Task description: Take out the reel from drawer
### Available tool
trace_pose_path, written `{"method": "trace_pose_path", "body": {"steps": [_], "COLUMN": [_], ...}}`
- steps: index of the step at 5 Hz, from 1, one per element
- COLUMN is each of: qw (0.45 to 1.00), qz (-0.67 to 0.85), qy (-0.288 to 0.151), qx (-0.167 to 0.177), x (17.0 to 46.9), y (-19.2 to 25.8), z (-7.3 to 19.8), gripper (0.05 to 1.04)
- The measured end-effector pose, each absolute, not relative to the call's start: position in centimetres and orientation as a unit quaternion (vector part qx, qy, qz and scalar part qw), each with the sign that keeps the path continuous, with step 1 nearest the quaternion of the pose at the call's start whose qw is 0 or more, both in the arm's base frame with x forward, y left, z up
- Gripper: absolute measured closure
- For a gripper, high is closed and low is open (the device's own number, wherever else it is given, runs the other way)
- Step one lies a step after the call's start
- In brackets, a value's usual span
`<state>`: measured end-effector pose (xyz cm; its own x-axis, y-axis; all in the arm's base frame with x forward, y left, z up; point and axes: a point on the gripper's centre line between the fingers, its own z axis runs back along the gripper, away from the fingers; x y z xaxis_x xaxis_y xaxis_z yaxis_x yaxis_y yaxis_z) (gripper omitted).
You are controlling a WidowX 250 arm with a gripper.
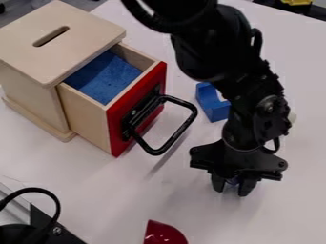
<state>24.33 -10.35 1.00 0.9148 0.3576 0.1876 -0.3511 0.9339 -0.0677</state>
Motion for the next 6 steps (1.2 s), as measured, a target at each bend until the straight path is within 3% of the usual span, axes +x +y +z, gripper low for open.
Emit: {"method": "trace_pose_path", "body": {"steps": [1,2,4,5,6], "qw": [0.977,0.976,0.973,0.969,0.956], "qz": [0.191,0.193,0.198,0.202,0.218], "qy": [-0.089,-0.099,-0.114,-0.142,-0.197], "qx": [-0.017,-0.020,-0.017,-0.016,-0.027], "x": [24.0,24.2,24.0,23.8,23.3], "y": [-9.8,-9.6,-9.1,-8.8,-8.1], "z": [0.8,1.6,3.0,5.2,8.8], "gripper": [0.335,0.095,0.083,0.083,0.083]}}
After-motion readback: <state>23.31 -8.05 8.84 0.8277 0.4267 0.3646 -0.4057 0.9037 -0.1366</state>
